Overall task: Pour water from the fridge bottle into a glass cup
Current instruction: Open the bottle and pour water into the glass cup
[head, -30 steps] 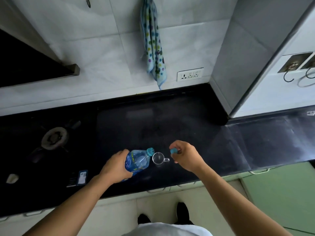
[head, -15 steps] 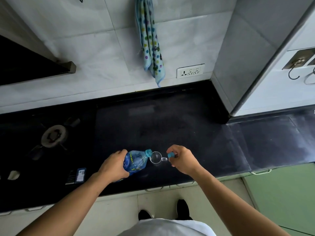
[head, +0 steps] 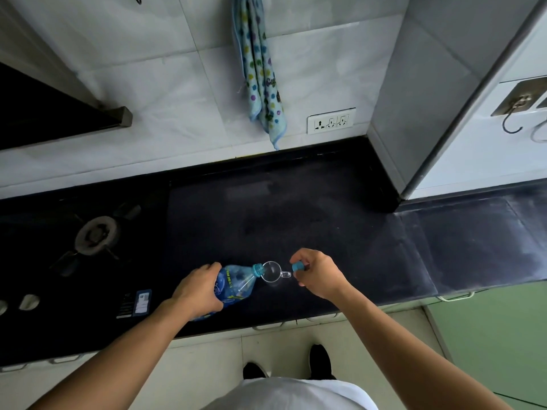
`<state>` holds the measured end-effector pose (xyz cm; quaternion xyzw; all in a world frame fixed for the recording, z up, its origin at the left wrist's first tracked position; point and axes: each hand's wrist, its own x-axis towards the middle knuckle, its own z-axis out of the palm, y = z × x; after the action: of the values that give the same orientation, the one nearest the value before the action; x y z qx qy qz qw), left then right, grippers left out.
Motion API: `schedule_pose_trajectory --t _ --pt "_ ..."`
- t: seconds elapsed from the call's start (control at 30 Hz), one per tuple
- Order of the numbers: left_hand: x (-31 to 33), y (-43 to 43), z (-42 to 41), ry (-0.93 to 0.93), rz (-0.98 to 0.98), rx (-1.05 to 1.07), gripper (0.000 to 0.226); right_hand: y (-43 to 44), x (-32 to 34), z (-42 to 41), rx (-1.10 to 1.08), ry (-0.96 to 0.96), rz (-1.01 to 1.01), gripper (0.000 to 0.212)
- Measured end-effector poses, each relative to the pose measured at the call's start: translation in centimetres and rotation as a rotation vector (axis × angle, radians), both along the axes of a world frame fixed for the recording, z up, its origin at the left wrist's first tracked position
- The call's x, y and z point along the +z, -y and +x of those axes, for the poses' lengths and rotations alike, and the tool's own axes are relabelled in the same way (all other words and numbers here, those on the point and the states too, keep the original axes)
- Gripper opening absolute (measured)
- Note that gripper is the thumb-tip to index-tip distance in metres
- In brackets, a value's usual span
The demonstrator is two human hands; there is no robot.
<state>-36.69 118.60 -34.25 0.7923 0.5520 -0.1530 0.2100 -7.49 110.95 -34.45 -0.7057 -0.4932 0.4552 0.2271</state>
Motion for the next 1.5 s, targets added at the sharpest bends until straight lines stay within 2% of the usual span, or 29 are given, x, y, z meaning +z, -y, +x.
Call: schedule_pose_trajectory --t 0.83,1.5 --pt "0.8 0.3 1.8 -0.173 -0.010 0.024 0.060 1.0 -0.2 0.0 -0.005 0.002 0.014 0.018" --pt "0.8 0.4 2.2 -0.212 -0.016 0.024 0.065 1.7 -0.4 0.4 -0.036 -0.078 -0.001 0.018"
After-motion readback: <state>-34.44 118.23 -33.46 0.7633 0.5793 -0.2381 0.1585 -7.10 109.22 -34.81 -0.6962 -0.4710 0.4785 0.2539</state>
